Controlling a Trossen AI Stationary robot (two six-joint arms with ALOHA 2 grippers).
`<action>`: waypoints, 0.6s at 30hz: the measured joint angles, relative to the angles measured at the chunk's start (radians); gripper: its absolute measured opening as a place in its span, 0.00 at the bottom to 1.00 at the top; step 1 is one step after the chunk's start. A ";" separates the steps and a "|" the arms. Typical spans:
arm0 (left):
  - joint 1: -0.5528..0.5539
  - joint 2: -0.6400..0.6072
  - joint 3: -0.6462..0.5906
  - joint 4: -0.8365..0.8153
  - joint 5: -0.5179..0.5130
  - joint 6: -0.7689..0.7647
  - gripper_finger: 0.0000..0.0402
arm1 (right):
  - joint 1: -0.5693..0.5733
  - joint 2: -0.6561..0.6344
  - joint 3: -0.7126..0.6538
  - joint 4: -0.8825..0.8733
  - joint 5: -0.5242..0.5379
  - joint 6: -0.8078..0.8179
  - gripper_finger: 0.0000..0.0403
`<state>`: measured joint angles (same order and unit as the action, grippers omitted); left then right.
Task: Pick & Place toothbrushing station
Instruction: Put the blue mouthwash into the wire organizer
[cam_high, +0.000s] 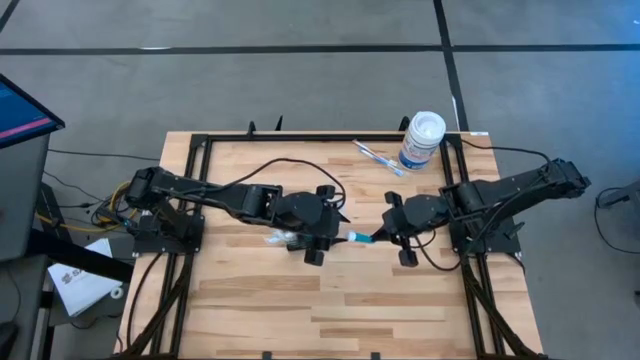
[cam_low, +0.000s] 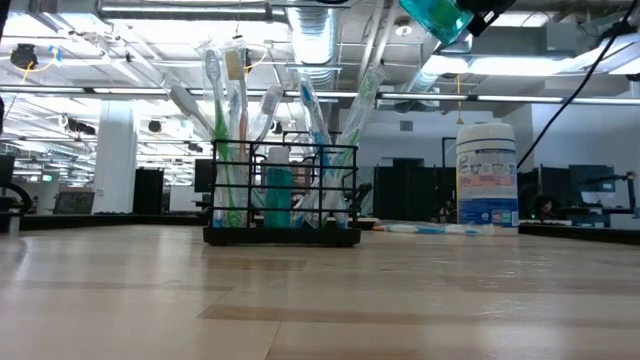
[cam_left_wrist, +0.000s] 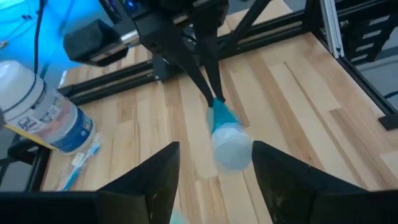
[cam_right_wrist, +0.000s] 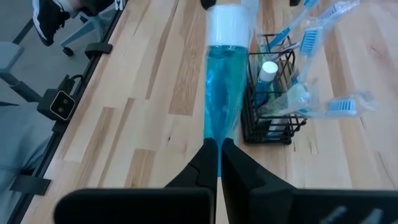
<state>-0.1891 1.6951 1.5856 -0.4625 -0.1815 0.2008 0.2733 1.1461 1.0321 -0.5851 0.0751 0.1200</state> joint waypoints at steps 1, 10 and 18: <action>0.000 0.000 0.000 0.004 -0.001 0.001 0.49 | 0.000 0.000 0.000 0.000 0.002 0.000 0.00; 0.000 0.000 0.000 -0.007 -0.003 0.001 0.46 | -0.001 0.000 0.000 -0.005 0.003 -0.003 0.00; 0.000 -0.001 0.000 -0.021 -0.003 0.001 0.46 | -0.002 0.000 0.000 -0.005 0.003 -0.006 0.00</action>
<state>-0.1894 1.6943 1.5856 -0.4832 -0.1841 0.2015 0.2718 1.1461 1.0325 -0.5899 0.0784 0.1139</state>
